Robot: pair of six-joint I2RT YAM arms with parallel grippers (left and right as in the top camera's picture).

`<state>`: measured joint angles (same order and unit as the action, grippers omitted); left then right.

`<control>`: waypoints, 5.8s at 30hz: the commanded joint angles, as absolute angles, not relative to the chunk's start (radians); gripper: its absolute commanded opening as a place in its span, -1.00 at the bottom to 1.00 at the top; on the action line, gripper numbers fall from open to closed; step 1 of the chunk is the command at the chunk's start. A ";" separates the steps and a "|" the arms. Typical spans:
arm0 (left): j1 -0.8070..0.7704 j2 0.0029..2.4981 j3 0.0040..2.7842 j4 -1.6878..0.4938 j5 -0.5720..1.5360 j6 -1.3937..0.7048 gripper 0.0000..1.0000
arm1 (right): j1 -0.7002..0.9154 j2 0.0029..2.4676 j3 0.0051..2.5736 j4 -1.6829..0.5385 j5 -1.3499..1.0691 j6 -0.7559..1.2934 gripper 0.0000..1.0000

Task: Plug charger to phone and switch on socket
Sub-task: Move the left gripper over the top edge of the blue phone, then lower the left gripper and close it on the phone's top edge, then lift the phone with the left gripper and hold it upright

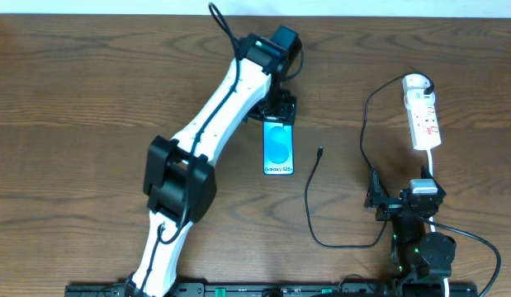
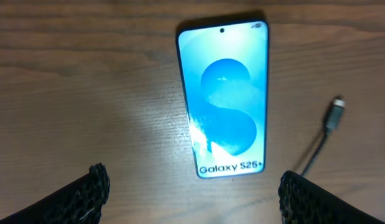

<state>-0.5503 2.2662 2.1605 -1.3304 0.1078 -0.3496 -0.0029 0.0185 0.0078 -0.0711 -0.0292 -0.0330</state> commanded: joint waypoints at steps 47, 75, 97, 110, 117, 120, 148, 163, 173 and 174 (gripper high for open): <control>-0.619 2.391 2.091 -1.179 0.060 -0.510 0.77 | 0.008 0.015 0.006 -0.075 -0.028 -0.023 0.98; -0.636 2.392 2.046 -1.153 0.108 -0.495 0.77 | 0.008 0.015 0.006 -0.075 -0.028 -0.023 0.99; -0.636 2.393 1.895 -1.003 0.093 -0.556 0.77 | 0.008 0.015 0.006 -0.075 -0.028 -0.023 0.99; -0.636 2.393 1.836 -0.996 0.093 -0.556 0.77 | 0.008 0.015 0.006 -0.075 -0.028 -0.023 0.99; -0.655 2.393 1.836 -1.004 0.064 -0.587 0.77 | 0.008 0.015 0.006 -0.075 -0.028 -0.023 0.99; -0.670 2.393 1.836 -1.003 0.018 -0.605 0.77 | 0.008 0.015 0.006 -0.075 -0.028 -0.023 0.99; -0.673 2.392 1.837 -1.012 0.014 -0.607 0.53 | 0.008 0.015 0.006 -0.075 -0.028 -0.023 0.99; -0.649 2.252 1.847 -1.079 0.015 -0.604 0.51 | 0.008 0.015 0.006 -0.075 -0.028 -0.023 0.99; -0.593 2.017 1.847 -1.129 0.179 -0.573 0.50 | 0.008 0.015 0.006 -0.075 -0.028 -0.023 0.99; -0.581 1.994 1.847 -1.129 0.213 -0.570 0.50 | 0.008 0.015 0.006 -0.075 -0.028 -0.023 0.99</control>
